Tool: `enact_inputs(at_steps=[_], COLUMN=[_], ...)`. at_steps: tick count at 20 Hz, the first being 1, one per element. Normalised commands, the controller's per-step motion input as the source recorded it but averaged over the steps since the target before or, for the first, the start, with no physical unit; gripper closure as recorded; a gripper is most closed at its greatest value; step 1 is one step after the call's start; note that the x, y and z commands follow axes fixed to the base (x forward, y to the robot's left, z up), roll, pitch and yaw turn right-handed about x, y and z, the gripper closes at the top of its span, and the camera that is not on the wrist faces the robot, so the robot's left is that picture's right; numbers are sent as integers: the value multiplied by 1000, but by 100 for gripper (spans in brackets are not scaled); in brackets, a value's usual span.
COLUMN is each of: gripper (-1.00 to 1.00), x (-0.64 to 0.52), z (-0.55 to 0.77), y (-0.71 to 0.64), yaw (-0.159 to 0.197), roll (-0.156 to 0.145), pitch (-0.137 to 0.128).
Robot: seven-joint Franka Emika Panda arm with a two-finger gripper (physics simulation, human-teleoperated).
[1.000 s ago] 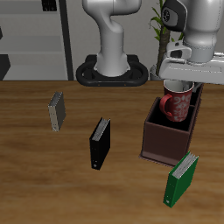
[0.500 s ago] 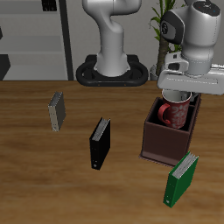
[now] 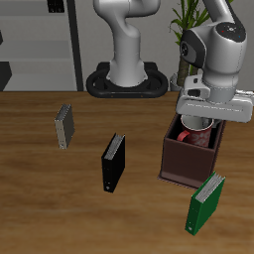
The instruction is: Place the red mug into the left desk caddy's right compartment
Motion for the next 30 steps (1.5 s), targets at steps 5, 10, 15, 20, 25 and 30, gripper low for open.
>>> enact_inputs(at_steps=[5,10,15,20,25,30], gripper=[100,-100,-100,-100,-100,-100], x=[67,53,38,3,-160,-367], z=[-262,-216,-116,-26,161,255], y=[-78,-105,-130,-77,-114,-146], yaw=[-33,-34,2,12,9,-17], roll=[-22,-2,-15,-2,54,101], pitch=[59,60,27,5,-7,0])
